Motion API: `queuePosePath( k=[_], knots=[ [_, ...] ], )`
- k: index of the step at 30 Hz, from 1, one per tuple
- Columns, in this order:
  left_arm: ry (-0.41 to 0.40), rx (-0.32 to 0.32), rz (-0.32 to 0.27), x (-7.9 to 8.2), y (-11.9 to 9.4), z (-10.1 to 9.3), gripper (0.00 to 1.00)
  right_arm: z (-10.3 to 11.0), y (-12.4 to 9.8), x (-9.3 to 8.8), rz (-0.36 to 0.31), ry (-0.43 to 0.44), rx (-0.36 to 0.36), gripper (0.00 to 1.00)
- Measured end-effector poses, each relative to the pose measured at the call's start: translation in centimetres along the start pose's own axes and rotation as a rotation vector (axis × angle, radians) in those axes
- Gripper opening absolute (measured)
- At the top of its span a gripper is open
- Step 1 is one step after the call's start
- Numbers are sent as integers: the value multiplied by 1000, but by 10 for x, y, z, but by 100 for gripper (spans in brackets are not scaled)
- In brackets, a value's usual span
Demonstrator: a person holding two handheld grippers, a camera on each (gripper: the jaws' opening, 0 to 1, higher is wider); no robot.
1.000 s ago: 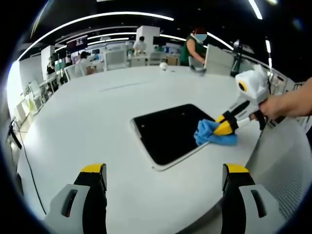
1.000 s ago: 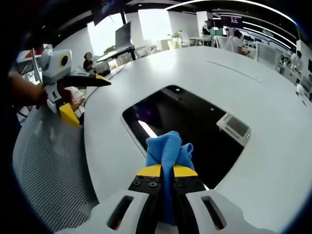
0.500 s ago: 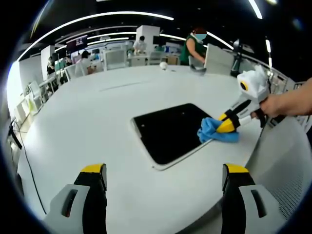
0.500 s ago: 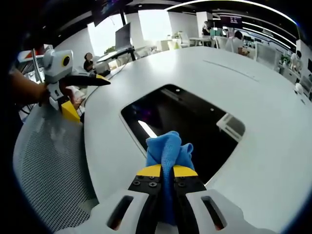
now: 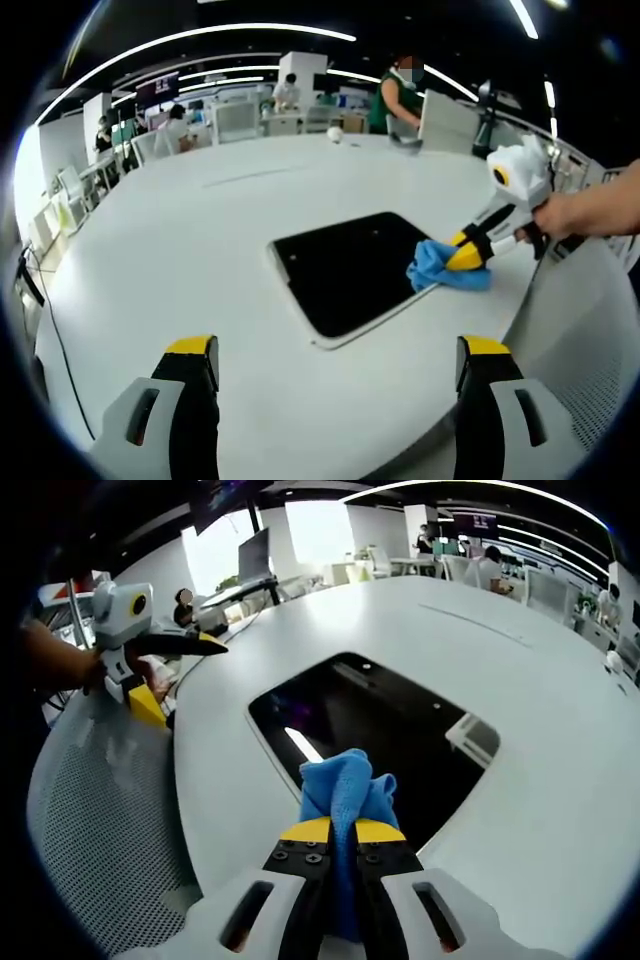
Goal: Wipe the mirror surface with the cleaning cloth until all visible marks leave the cleaned area.
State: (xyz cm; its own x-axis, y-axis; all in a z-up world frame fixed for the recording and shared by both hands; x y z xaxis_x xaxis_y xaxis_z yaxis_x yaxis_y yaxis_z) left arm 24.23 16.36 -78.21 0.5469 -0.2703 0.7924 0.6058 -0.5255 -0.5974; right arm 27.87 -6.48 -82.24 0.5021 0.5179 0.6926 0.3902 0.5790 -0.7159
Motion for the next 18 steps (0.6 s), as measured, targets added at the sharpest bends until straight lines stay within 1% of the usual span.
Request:
queuePosePath(
  k=[4,6,10,15,18],
  knots=[
    [1,-2,1,0,0,0,99,-1,0,0,-6,-2,-1,1],
    [2,-3,1,0,1,-1,99,-2,0,0,-10,20,0,1],
    [3,-4,4,0,1,-1,99,-6,2,1,-14,28,-10,1],
    [2,-3,3,0,1,-1,99,-8,2,3,-12,8,-15,1],
    [-1,-2,4,-1,1,0,99,-13,4,3,-23,8,-17,1]
  ],
)
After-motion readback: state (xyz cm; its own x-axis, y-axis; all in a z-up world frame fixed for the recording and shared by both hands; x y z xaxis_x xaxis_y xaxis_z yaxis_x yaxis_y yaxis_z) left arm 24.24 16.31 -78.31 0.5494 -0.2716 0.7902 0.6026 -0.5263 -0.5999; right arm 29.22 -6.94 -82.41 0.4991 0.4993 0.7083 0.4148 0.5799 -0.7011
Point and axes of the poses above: the point that each gripper's makers call its tool centre point, and the gripper's own axes: y roughly forward along the fingers, z roughly to its left, x roughly out of its top, the point moved 4 cm from there along -y, roughly backward along the fingers, and after that the axes turned 3 degrees about -x, right-handed, at the moved point
